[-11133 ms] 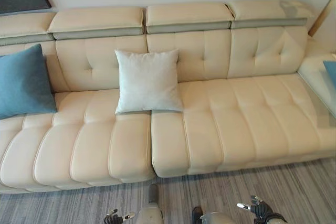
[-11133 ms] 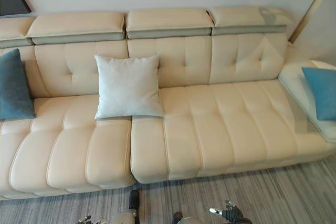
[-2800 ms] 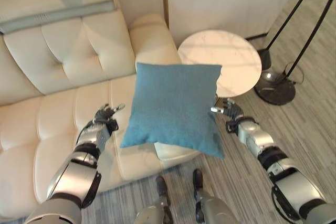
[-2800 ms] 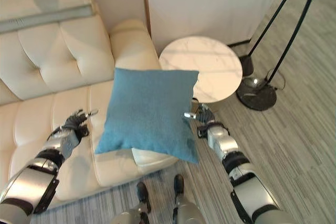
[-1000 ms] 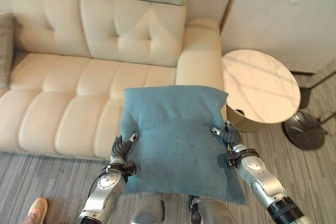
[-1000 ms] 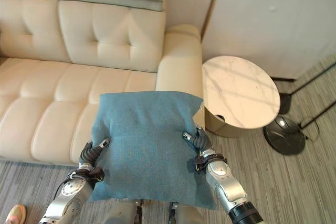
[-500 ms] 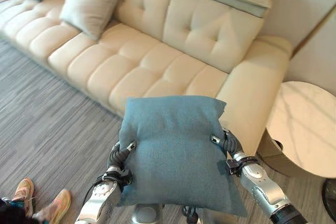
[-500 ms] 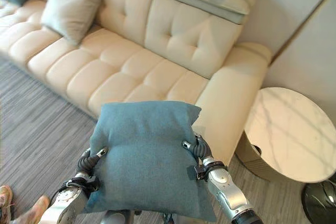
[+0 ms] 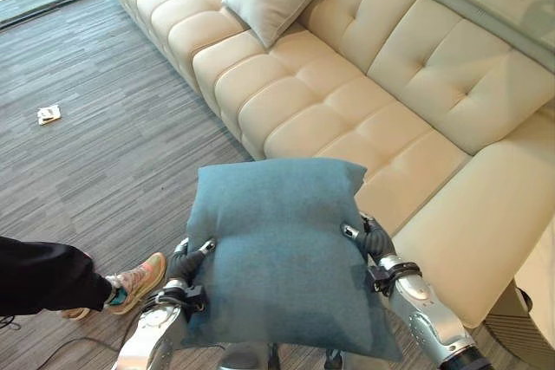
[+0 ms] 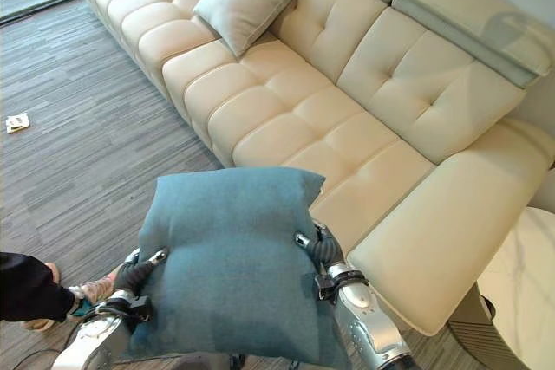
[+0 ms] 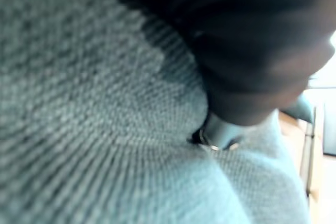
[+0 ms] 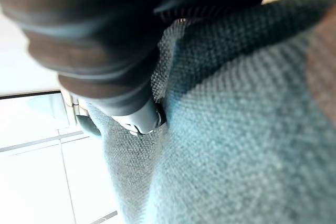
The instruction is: Pick up all the scattered cushions and arrange them neatly on the sofa.
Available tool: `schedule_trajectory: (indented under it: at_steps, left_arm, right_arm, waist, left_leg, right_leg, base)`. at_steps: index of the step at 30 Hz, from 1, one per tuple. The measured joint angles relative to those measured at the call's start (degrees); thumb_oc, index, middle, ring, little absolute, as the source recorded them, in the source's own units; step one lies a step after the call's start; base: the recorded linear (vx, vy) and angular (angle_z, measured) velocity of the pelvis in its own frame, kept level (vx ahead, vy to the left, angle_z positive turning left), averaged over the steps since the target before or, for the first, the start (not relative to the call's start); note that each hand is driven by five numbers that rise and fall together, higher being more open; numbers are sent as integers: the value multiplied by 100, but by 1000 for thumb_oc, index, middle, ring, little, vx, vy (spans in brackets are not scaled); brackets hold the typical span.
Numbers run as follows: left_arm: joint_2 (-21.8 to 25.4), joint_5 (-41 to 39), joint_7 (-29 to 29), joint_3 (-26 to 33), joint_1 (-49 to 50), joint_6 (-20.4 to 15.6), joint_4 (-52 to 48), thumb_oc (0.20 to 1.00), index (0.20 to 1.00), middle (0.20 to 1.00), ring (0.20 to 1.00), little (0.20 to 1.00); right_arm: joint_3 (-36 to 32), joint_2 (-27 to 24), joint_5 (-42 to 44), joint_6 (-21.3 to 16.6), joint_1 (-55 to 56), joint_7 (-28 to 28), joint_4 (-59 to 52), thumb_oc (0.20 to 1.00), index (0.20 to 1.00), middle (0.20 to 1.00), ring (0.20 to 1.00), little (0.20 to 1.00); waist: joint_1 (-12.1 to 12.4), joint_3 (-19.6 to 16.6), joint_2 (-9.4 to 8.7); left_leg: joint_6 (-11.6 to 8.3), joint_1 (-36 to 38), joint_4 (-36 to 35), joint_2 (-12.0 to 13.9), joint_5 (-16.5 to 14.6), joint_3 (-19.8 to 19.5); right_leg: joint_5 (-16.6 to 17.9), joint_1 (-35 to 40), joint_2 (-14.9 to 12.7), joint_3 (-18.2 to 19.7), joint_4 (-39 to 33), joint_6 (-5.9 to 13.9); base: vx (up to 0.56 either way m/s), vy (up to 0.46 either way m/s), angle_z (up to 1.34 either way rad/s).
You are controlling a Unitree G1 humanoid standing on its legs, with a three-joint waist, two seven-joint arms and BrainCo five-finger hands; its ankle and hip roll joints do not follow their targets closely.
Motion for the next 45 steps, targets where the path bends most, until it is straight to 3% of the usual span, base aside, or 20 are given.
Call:
schedule_trajectory:
  at_steps: [3,5,6,7,9,13,16,20,22,24,26,28,30,32,34,36,37,38,40,45]
  left_arm:
    - [-64,154,0,-76,-133,0,32,200,200,200,200,200]
    - [-245,204,19,-176,-301,0,120,200,200,200,200,200]
    - [-234,211,54,-171,-365,-2,184,200,200,200,200,200]
    - [-187,231,72,-141,-376,-6,189,200,200,200,200,200]
    - [-89,371,83,-102,-395,0,195,200,200,200,200,200]
    - [-308,412,110,-73,-477,2,331,200,200,200,200,200]
    - [-449,457,112,-63,-422,2,334,200,200,200,200,200]
    - [-542,571,117,-56,-186,1,327,200,200,200,200,200]
    - [-467,565,99,-84,-125,0,338,200,200,200,200,200]
    - [-601,563,80,-188,-83,0,339,200,200,200,200,200]
    - [-604,550,45,-316,-195,-5,315,200,200,200,200,200]
    - [-576,550,33,-296,-269,-3,311,200,200,200,200,200]
    - [-583,558,30,-294,-414,0,312,200,200,200,200,200]
    - [-553,578,13,-286,-438,0,334,200,200,200,200,200]
    - [-570,591,-19,-294,-383,0,358,200,200,200,200,200]
    - [-671,598,-87,-322,-343,1,357,200,200,200,200,200]
    - [-632,598,-112,-325,-339,4,369,200,200,200,200,200]
    - [-594,599,-122,-307,-320,4,355,200,200,200,200,200]
    - [-434,597,-138,-273,-284,4,342,200,200,200,200,200]
    - [-293,591,-216,-251,-166,-33,272,200,200,200,200,200]
  right_arm:
    - [-198,48,-16,0,32,-1,103,200,200,200,200,200]
    - [-221,-58,-72,-19,23,-38,89,200,200,200,200,200]
    - [-206,-43,-71,-17,66,-58,108,200,200,200,200,200]
    - [-172,-38,-61,-11,63,-67,115,200,200,200,200,200]
    - [-83,-16,-44,-15,17,-54,93,200,200,200,200,200]
    - [-162,-30,13,-11,76,-75,124,200,200,200,200,200]
    - [-225,-32,14,-7,97,-74,158,200,200,200,200,200]
    - [-149,-23,13,-14,113,-30,372,200,200,200,200,200]
    - [-109,-43,14,-14,192,17,476,200,200,200,200,200]
    - [-69,-241,18,-16,248,25,419,200,200,200,200,200]
    - [-124,-424,53,-13,170,16,459,200,200,200,200,200]
    - [-160,-389,59,-16,153,14,426,200,200,200,200,200]
    - [-267,-316,60,-23,112,-3,416,200,200,200,200,200]
    - [-263,-294,54,-23,78,-3,439,200,200,200,200,200]
    - [-225,-364,53,-27,156,19,431,200,200,200,200,200]
    - [-266,-590,53,-26,244,58,428,200,200,200,200,200]
    - [-275,-519,52,-12,271,59,510,200,200,200,200,200]
    - [-276,-490,52,-14,283,80,496,200,200,200,200,200]
    - [-285,-394,3,-14,284,198,433,200,200,200,200,200]
    - [-451,-168,-55,-10,401,269,313,200,200,200,200,200]
  waist:
    - [15,-54,-88]
    - [-296,40,175]
    - [-371,11,213]
    - [-361,-2,239]
    - [-345,-41,72]
    - [-410,-24,52]
    - [-372,-38,93]
    - [-349,-321,278]
    - [-358,-391,78]
    - [-290,-531,321]
    - [-219,-595,597]
    - [-310,-498,405]
    - [-319,-373,229]
    - [-360,-299,164]
    - [-436,-275,310]
    - [-547,-219,703]
    - [-570,-212,657]
    - [-502,-223,602]
    - [-473,-183,545]
    - [-416,-158,444]
  left_leg:
    - [157,-24,150,-108,-152,-89]
    - [345,3,317,-142,-312,-397]
    - [394,-24,302,-110,-338,-520]
    - [408,-34,247,-79,-343,-488]
    - [387,-38,98,-190,-222,-278]
    - [320,8,118,-441,-289,-412]
    - [216,250,106,-464,-491,-504]
    - [-322,636,315,-213,-883,-402]
    - [-661,146,2019,-165,-1138,-339]
    - [-865,-570,3931,180,-1297,-447]
    - [-951,-1248,5122,292,-1326,-1145]
    - [-774,-1490,4718,183,-1449,-1316]
    - [-686,-1617,3427,31,-1438,-1484]
    - [-360,-1551,1521,-123,-889,-2148]
    - [-532,-1518,469,-110,-236,-2803]
    - [-582,-1445,354,96,-44,-2904]
    - [-705,-1292,454,75,327,-2718]
    - [-703,-1229,373,1,331,-2675]
    - [-470,-924,203,-156,753,-2695]
    - [-135,-541,-126,-283,693,-1992]
  right_leg:
    - [22,-32,-144,167,327,174]
    - [-349,-877,-320,1186,2150,361]
    - [-760,-1173,-25,1916,2464,500]
    - [-943,-1309,213,2138,2333,581]
    - [-902,-1693,530,1603,1354,479]
    - [-591,-1752,931,1218,-138,412]
    - [-328,-1357,876,180,-355,121]
    - [-311,-684,1271,-37,-116,-251]
    - [-258,-273,1217,313,-342,-801]
    - [-286,34,1362,447,-423,-1033]
    - [-490,165,1608,760,-405,-1153]
    - [-676,380,1501,1247,-452,-1130]
    - [-686,480,1342,1455,-472,-1065]
    - [-778,656,1206,1866,-475,-905]
    - [-928,861,1192,2202,-454,-646]
    - [-1148,1099,1375,2476,-461,-443]
    - [-1338,1113,1245,2687,-336,-305]
    - [-1448,1001,1144,2797,-181,-182]
    - [-1512,918,1074,2806,-104,-60]
    - [-1473,807,723,3115,-70,181]
  base:
    - [114,473,21]
    - [174,267,40]
    - [105,77,40]
    - [187,47,16]
    - [263,-4,-5]
    - [286,-72,25]
    - [573,-180,17]
    - [479,-197,-17]
    - [271,-150,-26]
    - [193,-98,-54]
    - [193,-67,-75]
    - [277,-14,-65]
    - [246,63,-62]
    - [223,77,-107]
    - [234,95,-122]
    - [272,158,-97]
    - [178,118,-101]
    - [160,125,-123]
    - [326,265,-107]
    - [250,249,-78]
